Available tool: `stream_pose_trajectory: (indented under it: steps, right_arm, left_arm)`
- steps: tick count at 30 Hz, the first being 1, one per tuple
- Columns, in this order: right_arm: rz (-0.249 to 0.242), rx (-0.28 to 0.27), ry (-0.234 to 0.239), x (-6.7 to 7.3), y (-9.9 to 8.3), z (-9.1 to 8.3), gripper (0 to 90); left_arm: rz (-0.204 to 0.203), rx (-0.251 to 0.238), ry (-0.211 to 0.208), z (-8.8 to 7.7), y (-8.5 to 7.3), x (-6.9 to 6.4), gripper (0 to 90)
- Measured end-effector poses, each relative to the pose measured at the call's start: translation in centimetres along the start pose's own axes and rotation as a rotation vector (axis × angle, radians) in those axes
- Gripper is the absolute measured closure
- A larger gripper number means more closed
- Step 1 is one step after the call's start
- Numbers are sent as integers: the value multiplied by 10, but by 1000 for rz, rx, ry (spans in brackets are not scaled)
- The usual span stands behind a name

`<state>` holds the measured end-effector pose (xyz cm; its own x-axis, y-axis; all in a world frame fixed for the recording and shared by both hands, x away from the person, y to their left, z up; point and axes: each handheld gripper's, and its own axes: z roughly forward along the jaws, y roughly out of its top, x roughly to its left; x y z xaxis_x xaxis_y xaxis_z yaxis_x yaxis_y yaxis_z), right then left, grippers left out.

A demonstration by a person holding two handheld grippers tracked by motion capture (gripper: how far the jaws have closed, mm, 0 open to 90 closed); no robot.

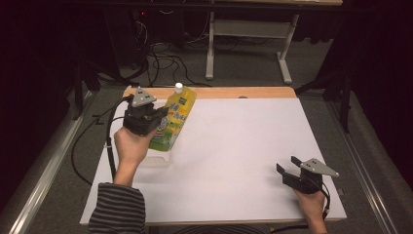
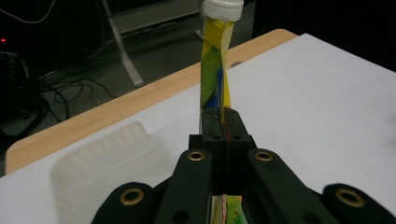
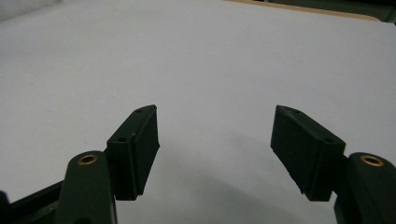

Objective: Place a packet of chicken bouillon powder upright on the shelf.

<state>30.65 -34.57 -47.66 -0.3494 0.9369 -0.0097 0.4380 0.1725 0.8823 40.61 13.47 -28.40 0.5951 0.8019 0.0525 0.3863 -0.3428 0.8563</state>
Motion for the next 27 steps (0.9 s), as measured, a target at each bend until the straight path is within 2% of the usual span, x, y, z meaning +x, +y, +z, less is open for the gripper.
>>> stream_pose_trajectory:
  steps: [7,9,14,20,23,25,27]
  right_arm:
    - [3,3,-1,0,0,0,329]
    - [3,3,-2,1,0,0,329]
    - [3,5,-5,1,0,0,329]
    - [2,4,-6,1,0,0,328]
    - [2,3,-6,1,0,0,328]
    - [6,4,-6,1,0,0,328]
    - [2,3,-5,1,0,0,328]
  left_arm:
    - [-4,29,51,0,-8,13,900]
    - [-7,44,63,5,-13,18,900]
    - [-2,55,63,18,-20,22,900]
    - [-5,33,40,32,-28,25,900]
    - [-10,48,25,35,-31,26,900]
    - [7,69,32,38,-36,25,900]
    - [-4,75,14,36,-39,28,900]
